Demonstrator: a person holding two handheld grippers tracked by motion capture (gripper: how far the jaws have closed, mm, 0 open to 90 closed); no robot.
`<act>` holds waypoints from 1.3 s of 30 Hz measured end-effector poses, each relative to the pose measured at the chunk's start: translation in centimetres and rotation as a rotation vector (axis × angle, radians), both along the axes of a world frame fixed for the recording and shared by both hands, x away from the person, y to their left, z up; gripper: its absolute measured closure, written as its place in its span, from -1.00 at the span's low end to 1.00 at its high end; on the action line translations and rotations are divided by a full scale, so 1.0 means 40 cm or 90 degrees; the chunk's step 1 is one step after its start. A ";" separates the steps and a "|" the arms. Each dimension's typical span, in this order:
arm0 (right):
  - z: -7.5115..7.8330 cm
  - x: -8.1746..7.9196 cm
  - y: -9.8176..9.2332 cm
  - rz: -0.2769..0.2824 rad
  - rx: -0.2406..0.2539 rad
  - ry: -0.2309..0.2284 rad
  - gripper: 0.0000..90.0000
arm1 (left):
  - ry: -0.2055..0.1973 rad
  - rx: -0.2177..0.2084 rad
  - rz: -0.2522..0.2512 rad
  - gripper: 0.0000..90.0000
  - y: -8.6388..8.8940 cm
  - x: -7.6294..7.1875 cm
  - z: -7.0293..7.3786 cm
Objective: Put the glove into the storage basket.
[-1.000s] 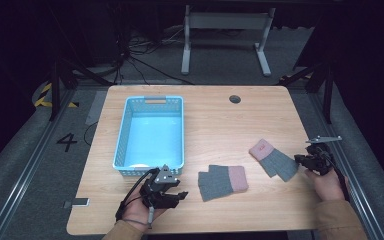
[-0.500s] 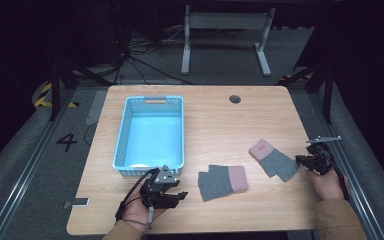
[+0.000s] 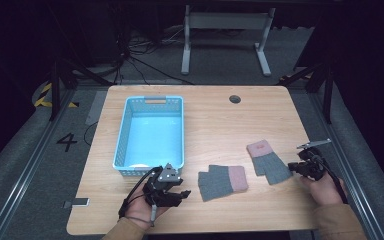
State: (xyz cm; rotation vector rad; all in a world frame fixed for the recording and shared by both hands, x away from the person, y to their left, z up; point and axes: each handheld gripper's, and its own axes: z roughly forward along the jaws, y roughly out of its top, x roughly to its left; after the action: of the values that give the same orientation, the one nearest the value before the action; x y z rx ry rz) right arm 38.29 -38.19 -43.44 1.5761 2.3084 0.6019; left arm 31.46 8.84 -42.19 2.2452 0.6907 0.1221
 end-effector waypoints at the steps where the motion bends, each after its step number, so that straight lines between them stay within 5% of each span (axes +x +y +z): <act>1: 0.000 -0.004 0.007 0.009 0.000 0.005 0.99 | 0.001 0.000 -0.001 0.16 -0.001 0.000 0.000; 12: 0.002 -0.023 0.060 0.057 0.005 0.027 0.99 | 0.003 0.001 -0.003 0.16 -0.001 0.003 0.000; 15: 0.026 -0.022 0.067 0.056 0.007 -0.013 0.99 | 0.003 0.003 -0.002 0.16 0.000 0.002 -0.001; 18: 0.070 -0.013 0.088 0.073 0.050 -0.057 0.99 | 0.003 0.007 0.003 0.16 0.004 -0.001 -0.002; 21: 0.098 0.011 0.127 0.111 0.062 -0.083 0.99 | 0.002 0.007 0.012 0.16 0.014 -0.007 -0.003; 27: 0.119 0.082 0.202 0.164 0.039 -0.085 0.98 | 0.005 0.007 0.026 0.16 0.032 -0.016 -0.005; 39: 0.061 0.190 0.287 0.187 -0.001 -0.043 0.98 | 0.007 0.006 0.026 0.16 0.036 -0.015 -0.006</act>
State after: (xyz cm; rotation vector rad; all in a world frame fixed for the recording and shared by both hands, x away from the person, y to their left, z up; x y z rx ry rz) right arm 45.87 -26.71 -41.00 1.2046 2.5065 0.7075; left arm 30.88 10.27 -42.43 2.2426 0.7425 0.1336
